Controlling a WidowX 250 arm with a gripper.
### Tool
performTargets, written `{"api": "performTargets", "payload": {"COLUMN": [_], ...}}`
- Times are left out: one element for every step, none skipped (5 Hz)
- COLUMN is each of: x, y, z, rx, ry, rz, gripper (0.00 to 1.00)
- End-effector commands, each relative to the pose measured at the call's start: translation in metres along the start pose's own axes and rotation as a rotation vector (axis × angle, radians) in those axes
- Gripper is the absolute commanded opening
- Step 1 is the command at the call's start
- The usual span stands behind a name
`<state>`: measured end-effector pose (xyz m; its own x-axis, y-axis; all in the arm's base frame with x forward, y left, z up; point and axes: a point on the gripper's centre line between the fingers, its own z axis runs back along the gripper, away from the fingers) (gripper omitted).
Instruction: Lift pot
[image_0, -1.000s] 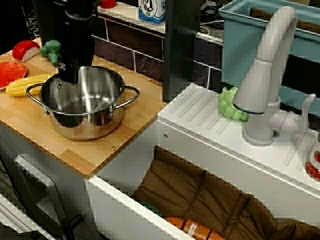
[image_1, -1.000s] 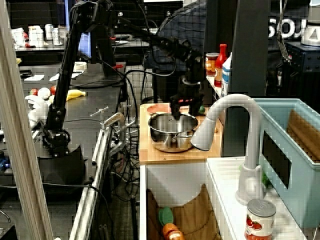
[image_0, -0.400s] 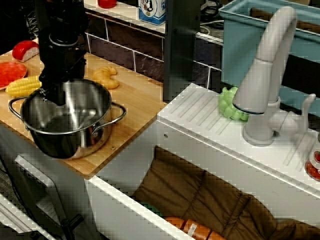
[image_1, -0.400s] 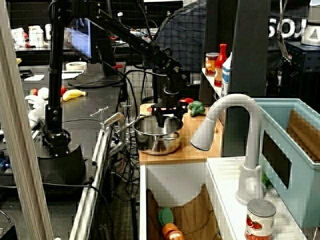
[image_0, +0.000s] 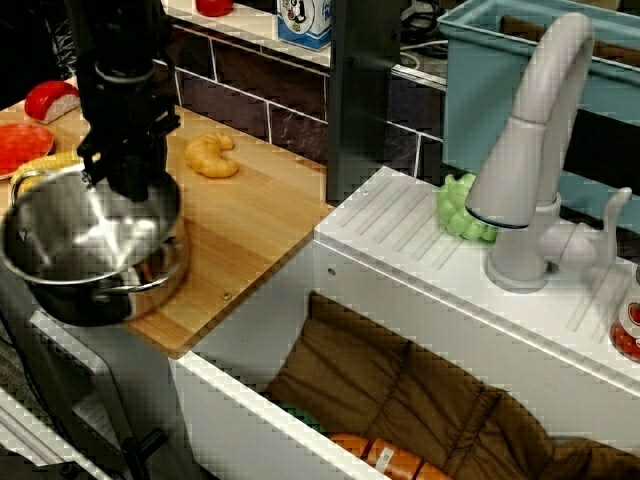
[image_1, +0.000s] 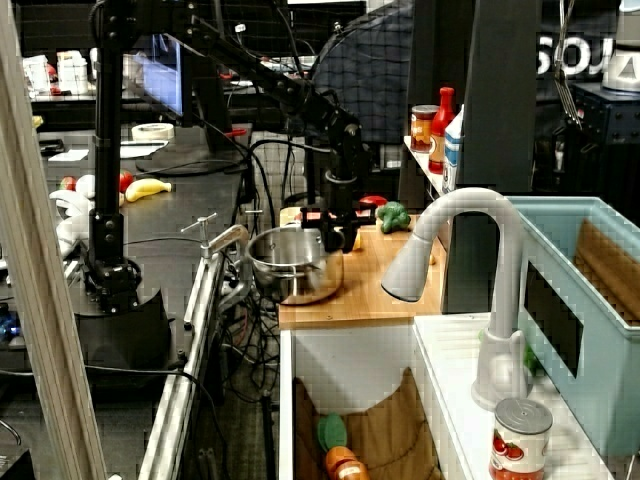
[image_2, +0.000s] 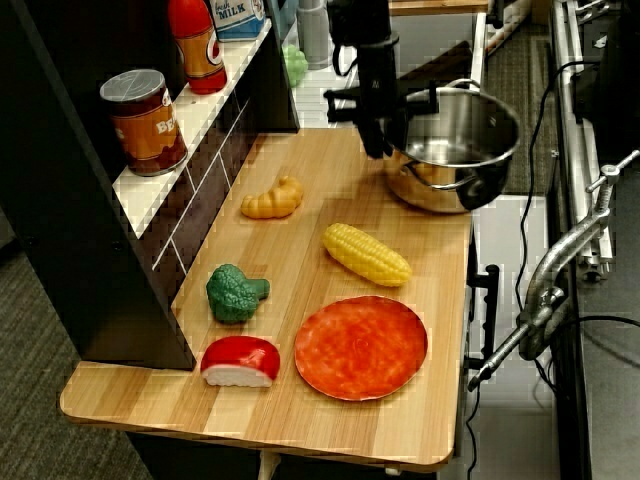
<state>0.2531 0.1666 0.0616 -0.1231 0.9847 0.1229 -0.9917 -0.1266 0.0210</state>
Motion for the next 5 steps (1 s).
{"api": "performTargets", "payload": {"x": [0.011, 0.009, 0.005, -0.008, -0.007], "y": [-0.007, -0.008, -0.016, -0.034, -0.036], "z": [0.034, 0.041, 0.065, 0.117, 0.168], "rx": [-0.109, -0.123, -0.08, -0.076, -0.088], "ry": [0.005, 0.022, 0.033, 0.103, 0.164], "rz": [-0.029, -0.047, -0.091, -0.13, -0.146], "gripper": [0.0, 0.0, 0.0, 0.0, 0.0]}}
